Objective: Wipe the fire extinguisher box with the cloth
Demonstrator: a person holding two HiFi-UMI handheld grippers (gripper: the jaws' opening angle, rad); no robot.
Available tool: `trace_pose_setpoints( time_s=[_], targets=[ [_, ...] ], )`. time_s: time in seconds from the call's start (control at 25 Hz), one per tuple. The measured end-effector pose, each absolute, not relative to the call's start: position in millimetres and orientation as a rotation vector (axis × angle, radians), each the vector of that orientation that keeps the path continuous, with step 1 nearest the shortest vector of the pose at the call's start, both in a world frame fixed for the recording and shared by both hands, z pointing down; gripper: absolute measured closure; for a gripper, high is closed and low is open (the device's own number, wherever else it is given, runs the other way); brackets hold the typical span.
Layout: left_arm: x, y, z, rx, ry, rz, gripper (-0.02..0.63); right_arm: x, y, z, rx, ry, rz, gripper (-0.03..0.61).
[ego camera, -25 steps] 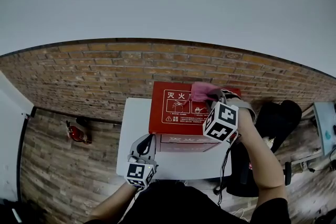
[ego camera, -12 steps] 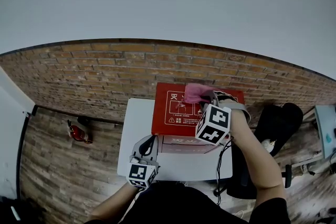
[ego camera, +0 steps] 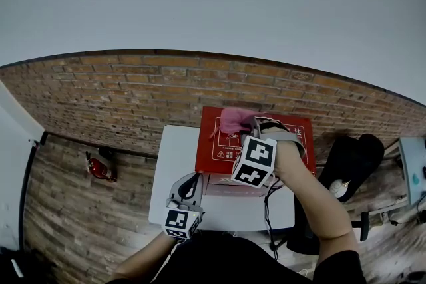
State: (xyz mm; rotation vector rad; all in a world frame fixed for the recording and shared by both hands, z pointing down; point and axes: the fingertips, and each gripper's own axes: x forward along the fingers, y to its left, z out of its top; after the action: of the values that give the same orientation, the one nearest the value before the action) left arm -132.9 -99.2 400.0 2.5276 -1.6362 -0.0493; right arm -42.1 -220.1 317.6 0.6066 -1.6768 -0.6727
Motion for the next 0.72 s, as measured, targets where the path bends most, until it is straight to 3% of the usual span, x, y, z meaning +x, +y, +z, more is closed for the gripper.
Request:
trace_pose_setpoints(
  time_s=[0.72],
  targets=[
    [-132, -98, 402, 2.562, -1.576, -0.029, 0.597, -86, -221, 317, 0.571, -1.689, -0.698, 0.526]
  ],
)
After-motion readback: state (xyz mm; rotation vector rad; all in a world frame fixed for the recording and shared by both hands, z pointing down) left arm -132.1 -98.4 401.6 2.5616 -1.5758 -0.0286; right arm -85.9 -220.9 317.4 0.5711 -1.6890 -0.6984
